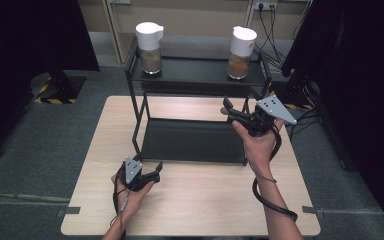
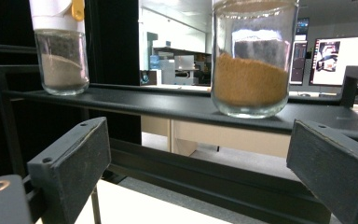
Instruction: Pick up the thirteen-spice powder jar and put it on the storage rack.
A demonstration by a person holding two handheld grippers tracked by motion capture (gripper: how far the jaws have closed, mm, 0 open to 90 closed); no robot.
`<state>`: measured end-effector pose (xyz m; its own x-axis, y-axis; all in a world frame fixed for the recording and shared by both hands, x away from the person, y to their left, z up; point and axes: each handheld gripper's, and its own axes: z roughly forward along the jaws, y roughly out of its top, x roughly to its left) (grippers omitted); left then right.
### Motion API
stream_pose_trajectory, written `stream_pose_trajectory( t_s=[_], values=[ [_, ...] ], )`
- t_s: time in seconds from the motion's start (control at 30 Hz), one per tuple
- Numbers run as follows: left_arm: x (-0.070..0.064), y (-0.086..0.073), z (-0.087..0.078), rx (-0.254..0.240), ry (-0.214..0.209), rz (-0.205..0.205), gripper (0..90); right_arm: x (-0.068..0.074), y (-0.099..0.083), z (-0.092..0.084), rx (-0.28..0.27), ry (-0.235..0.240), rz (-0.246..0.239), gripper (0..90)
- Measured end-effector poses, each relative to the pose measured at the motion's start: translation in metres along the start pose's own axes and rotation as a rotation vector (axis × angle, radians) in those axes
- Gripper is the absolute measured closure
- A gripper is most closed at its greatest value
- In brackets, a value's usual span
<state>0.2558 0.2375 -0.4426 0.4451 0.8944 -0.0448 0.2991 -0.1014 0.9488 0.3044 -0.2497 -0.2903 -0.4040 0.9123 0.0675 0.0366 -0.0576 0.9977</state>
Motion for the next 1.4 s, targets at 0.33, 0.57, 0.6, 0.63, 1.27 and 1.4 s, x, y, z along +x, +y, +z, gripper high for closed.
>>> stream_pose_trajectory(
  t_s=[0.33, 0.57, 0.6, 0.63, 1.27, 1.4],
  values=[
    [0.000, 0.000, 0.000, 0.000, -0.001, -0.002, 13.0, 0.002, -0.011, -0.005, 0.018, 0.012, -0.003, 6.1],
    [0.000, 0.000, 0.000, -0.001, -0.001, 0.000, 13.0, 0.003, -0.020, -0.011, 0.021, 0.013, -0.001, 6.1],
    [0.000, 0.000, 0.000, -0.001, -0.002, 0.001, 13.0, 0.003, -0.021, -0.012, 0.023, 0.013, 0.000, 6.1],
    [0.000, 0.000, 0.000, -0.001, -0.002, 0.001, 13.0, 0.003, -0.023, -0.012, 0.025, 0.012, 0.001, 6.1],
    [-0.001, 0.000, 0.000, -0.001, -0.003, 0.002, 13.0, 0.003, -0.050, -0.026, 0.090, 0.020, -0.009, 6.1],
    [-0.001, 0.000, 0.000, -0.002, -0.003, 0.002, 13.0, 0.004, -0.058, -0.029, 0.105, 0.024, -0.007, 6.1]
  ],
)
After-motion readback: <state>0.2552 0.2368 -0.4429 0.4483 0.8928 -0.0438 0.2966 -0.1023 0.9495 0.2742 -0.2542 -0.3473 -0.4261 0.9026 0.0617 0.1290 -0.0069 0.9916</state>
